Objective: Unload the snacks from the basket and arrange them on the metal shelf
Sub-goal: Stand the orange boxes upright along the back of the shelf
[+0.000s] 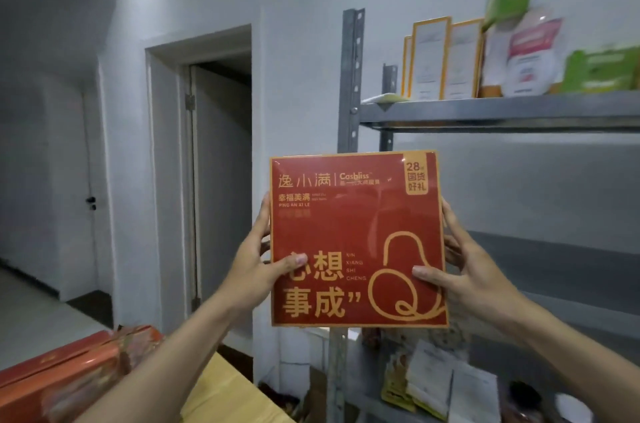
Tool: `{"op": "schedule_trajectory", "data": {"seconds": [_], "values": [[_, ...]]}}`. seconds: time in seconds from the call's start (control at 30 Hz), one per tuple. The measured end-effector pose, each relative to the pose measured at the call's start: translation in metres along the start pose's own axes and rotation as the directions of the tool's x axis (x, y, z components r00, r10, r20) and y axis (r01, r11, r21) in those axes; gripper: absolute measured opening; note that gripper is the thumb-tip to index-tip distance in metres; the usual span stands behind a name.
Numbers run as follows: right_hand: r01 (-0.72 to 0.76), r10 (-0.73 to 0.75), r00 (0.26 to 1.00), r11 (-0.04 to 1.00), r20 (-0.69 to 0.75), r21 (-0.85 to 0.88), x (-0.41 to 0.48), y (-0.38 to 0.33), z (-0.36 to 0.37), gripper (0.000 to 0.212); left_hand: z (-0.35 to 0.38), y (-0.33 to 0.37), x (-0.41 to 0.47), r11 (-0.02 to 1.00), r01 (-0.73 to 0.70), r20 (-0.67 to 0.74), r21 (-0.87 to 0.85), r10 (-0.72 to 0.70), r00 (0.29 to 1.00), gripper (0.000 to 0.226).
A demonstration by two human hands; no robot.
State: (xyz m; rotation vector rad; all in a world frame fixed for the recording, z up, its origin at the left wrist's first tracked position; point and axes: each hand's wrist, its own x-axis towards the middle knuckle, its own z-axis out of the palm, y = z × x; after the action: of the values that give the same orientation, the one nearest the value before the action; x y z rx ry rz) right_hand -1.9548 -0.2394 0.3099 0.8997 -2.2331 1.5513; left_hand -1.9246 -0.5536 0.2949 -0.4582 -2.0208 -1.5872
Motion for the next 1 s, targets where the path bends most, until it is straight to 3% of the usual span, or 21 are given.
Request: {"op": "schedule_trajectory", "data": {"seconds": [0.27, 0.73, 1.0], "values": [[-0.009, 0.007, 0.994, 1.000, -0.107, -0.024, 0.006, 0.037, -0.104, 0.102, 0.118, 0.002, 0.063, 0.996, -0.037, 0.054, -0.087, 0.042, 0.998, 0.099], [-0.123, 0.074, 0.941, 0.984, -0.331, -0.129, 0.103, 0.152, -0.180, 0.100, 0.239, -0.086, 0.232, 0.983, -0.073, 0.250, -0.168, 0.114, 0.962, 0.092], [-0.154, 0.091, 0.920, 0.978, -0.382, -0.137, 0.165, 0.210, -0.201, 0.092, 0.278, -0.130, 0.308, 0.986, -0.038, 0.196, -0.162, 0.070, 0.978, 0.084]]}}
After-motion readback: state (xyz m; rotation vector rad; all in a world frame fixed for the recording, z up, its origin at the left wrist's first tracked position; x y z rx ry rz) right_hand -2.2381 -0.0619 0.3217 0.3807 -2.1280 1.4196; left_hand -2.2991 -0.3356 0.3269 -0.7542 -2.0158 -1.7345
